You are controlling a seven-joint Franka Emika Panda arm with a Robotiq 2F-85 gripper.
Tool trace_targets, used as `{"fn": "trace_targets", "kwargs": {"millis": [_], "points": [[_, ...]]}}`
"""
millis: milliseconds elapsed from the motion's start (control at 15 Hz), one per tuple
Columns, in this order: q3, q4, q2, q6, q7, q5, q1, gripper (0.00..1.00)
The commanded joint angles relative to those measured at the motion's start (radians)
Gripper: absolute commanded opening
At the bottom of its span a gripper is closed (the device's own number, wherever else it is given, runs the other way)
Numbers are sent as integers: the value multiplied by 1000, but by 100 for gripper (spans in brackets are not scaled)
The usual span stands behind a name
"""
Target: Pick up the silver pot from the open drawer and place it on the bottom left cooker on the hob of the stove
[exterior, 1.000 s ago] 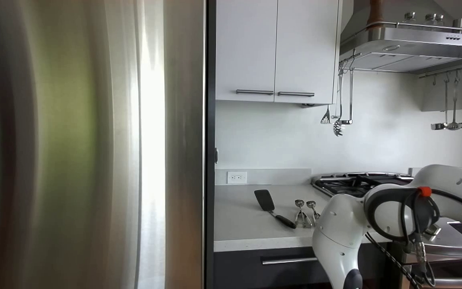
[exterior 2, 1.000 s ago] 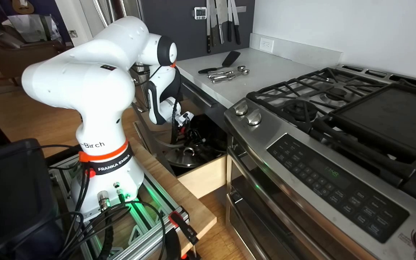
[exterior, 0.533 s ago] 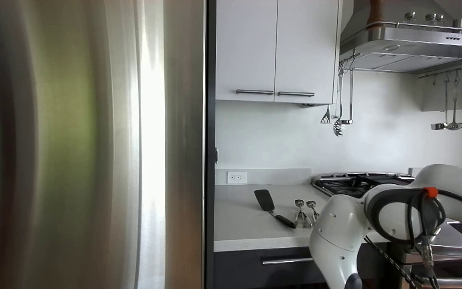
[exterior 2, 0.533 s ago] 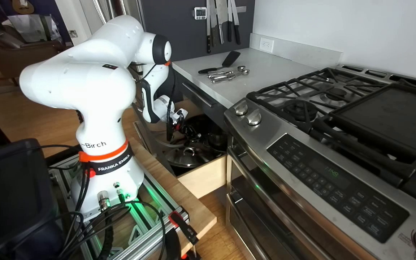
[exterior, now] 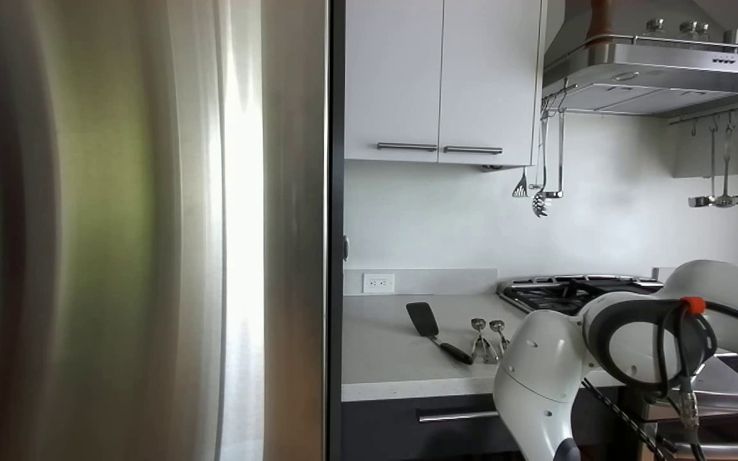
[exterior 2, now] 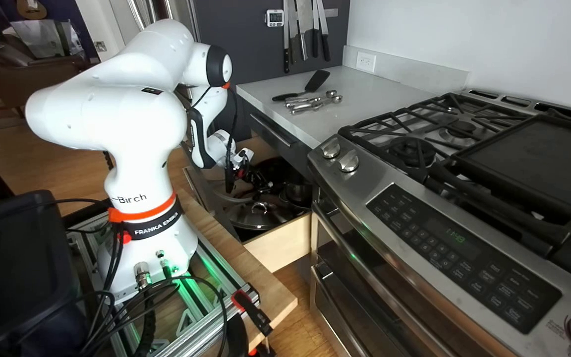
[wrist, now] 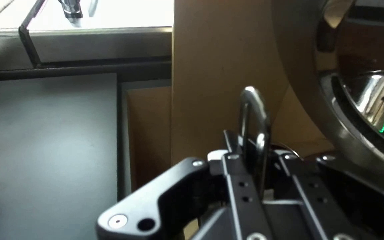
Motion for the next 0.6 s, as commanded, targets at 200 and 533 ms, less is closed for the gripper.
{"fn": "trace_targets", "kwargs": {"millis": [200,533], "points": [[-15,-16,5,5,91,-19,-40,2],[-23,-1,39,25,87,-23,-85,2]]}}
